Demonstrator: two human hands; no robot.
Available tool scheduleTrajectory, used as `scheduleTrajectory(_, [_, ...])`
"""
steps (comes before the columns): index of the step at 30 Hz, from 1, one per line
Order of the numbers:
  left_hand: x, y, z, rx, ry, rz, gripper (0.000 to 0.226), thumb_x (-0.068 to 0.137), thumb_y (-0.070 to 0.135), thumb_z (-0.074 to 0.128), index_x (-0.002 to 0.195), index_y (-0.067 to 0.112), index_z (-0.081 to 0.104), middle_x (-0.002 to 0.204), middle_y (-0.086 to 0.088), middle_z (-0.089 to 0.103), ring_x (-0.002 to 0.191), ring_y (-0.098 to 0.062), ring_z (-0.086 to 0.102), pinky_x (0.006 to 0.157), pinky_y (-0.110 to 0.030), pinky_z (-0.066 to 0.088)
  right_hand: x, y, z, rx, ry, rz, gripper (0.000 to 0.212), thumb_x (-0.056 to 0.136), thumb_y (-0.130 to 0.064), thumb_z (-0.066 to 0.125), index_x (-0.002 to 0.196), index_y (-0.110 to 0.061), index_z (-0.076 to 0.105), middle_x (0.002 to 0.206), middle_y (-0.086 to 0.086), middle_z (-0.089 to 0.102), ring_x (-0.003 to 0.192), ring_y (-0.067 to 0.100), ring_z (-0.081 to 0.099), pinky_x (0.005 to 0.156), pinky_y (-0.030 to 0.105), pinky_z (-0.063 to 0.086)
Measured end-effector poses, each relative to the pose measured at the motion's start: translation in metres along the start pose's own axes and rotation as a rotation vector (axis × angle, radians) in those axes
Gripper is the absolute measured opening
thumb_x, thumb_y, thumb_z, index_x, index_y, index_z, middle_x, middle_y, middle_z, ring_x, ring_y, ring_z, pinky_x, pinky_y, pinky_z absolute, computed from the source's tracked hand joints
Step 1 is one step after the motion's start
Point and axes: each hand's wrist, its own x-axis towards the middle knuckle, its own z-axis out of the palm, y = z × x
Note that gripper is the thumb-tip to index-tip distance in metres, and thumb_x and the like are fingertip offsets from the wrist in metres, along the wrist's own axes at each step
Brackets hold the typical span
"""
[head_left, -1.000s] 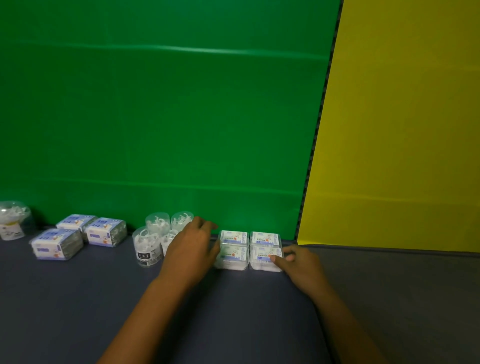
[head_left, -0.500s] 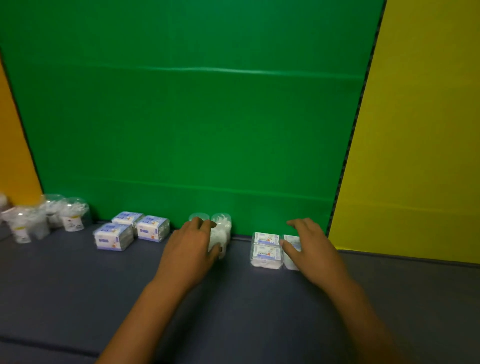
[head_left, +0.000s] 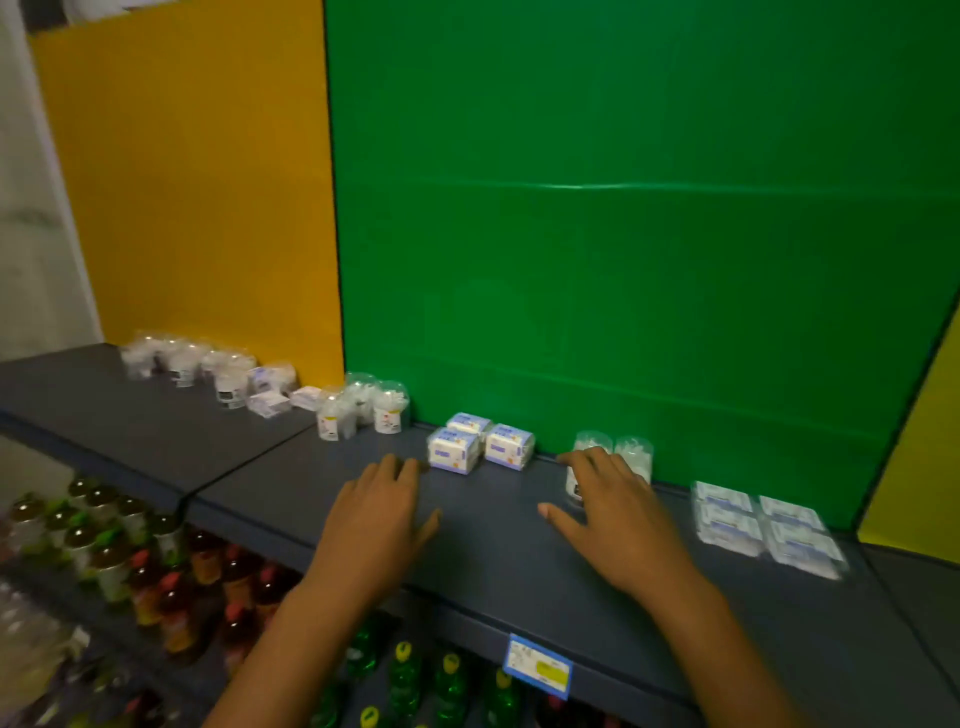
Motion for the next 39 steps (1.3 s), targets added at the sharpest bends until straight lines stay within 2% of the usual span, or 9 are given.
scheduleTrajectory(5, [-0.045,-0.073,-0.033,0.036,0.030,-0.106,0.056,0.092,0.051,0.048,0.140,0.024,0.037,0.130,0.000,0.046,0.118,-0.021,0.046,0.094,-0.035,0.043,0.014,-0.084,0.017,0.079,-0.021,-0.098,0.062,0.094,-0.060,0.044,0.143,-0.024,0.035,0.142,-0.001,0.041,0.132,0.021,0.038,0.107,0.038,0.037])
scheduleTrajectory(9, [-0.078,-0.120,-0.052,0.055,0.039,-0.191,0.055,0.090,0.052,0.048,0.137,0.025,0.038,0.128,0.002,0.046,0.118,-0.020,0.047,0.092,-0.034,0.044,0.023,-0.143,0.030,0.143,-0.048,-0.178,0.059,0.094,-0.060,0.044,0.141,-0.026,0.035,0.140,-0.003,0.041,0.130,0.019,0.038,0.106,0.036,0.037])
scheduleTrajectory(16, [-0.112,-0.184,-0.080,0.127,0.113,-0.341,0.042,0.089,0.047,0.052,0.124,0.023,0.048,0.110,0.002,0.051,0.095,-0.019,0.055,0.076,-0.033,0.048,0.055,-0.219,0.048,0.211,-0.057,-0.304,0.056,0.095,-0.061,0.042,0.139,-0.027,0.036,0.135,-0.006,0.042,0.124,0.017,0.041,0.100,0.035,0.040])
scheduleTrajectory(20, [-0.118,-0.221,-0.085,0.199,0.089,-0.428,0.046,0.090,0.050,0.050,0.126,0.023,0.046,0.117,0.001,0.051,0.104,-0.019,0.053,0.081,-0.031,0.048,0.081,-0.254,0.066,0.224,-0.052,-0.368,0.056,0.094,-0.062,0.041,0.138,-0.027,0.037,0.135,-0.005,0.043,0.125,0.017,0.041,0.102,0.035,0.040])
scheduleTrajectory(26, [-0.100,-0.274,-0.080,0.258,0.095,-0.474,0.046,0.090,0.052,0.048,0.126,0.023,0.047,0.119,0.001,0.051,0.107,-0.020,0.052,0.085,-0.031,0.048,0.127,-0.292,0.102,0.222,-0.054,-0.407,0.058,0.094,-0.062,0.041,0.139,-0.026,0.037,0.136,-0.006,0.042,0.127,0.016,0.039,0.101,0.032,0.038])
scheduleTrajectory(31, [-0.066,-0.329,-0.078,0.304,0.060,-0.516,0.048,0.091,0.052,0.047,0.130,0.024,0.044,0.127,0.002,0.050,0.115,-0.019,0.049,0.090,-0.031,0.045,0.184,-0.327,0.133,0.202,-0.085,-0.429,0.064,0.093,-0.066,0.040,0.141,-0.025,0.036,0.140,-0.004,0.042,0.129,0.019,0.040,0.099,0.035,0.041])
scheduleTrajectory(39, [0.005,-0.411,-0.079,0.262,0.090,-0.508,0.051,0.091,0.052,0.047,0.136,0.028,0.039,0.129,0.004,0.048,0.115,-0.016,0.050,0.089,-0.030,0.047,0.275,-0.368,0.176,0.243,-0.050,-0.360,0.064,0.091,-0.066,0.041,0.140,-0.026,0.035,0.143,-0.004,0.040,0.133,0.019,0.038,0.099,0.035,0.039])
